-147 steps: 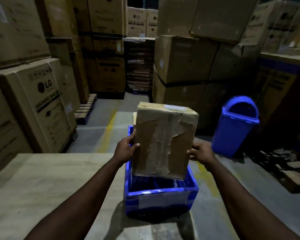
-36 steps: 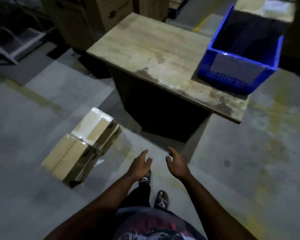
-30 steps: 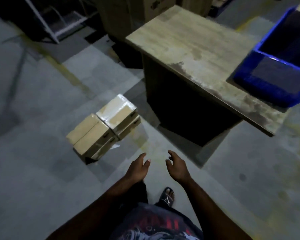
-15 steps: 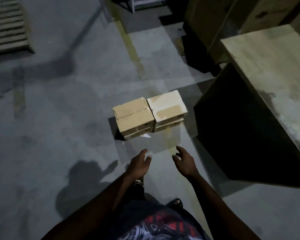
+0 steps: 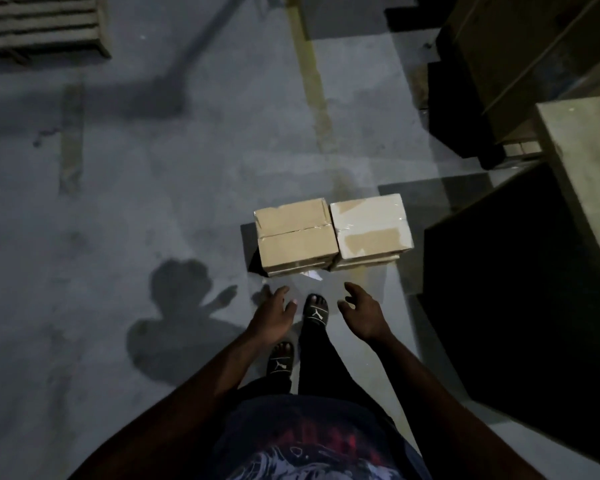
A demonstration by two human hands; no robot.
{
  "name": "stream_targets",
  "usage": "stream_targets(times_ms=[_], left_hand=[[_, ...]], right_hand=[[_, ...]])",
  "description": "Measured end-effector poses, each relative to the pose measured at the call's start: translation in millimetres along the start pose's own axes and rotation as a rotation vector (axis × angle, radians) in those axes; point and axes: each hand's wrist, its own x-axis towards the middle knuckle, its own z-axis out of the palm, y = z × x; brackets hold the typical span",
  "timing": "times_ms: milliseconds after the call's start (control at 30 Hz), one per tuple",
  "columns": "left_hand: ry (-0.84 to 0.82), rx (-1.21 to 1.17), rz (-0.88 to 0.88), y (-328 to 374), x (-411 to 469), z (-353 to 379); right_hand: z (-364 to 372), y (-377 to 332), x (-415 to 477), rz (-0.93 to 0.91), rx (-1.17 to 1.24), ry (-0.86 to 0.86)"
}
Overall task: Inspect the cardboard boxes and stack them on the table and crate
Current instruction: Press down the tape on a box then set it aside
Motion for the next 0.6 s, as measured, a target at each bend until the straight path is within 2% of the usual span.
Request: stream_targets(times_ms=[300, 500, 600], left_hand=[[0.048, 0.084, -0.009, 24.8, 82.1, -22.3], [0.105, -0.177, -0.212, -0.3, 185.2, -40.3], [0.119, -0.215, -0.301, -30.9, 245.7, -30.3]], right_hand=[[-7.8, -15.5, 129.6, 0.042, -0.008, -0.126], [14.9, 6.6, 227.0, 0.078, -0.079, -0.158], [30.0, 27.9, 279.5, 0.138, -0.084, -0.13]])
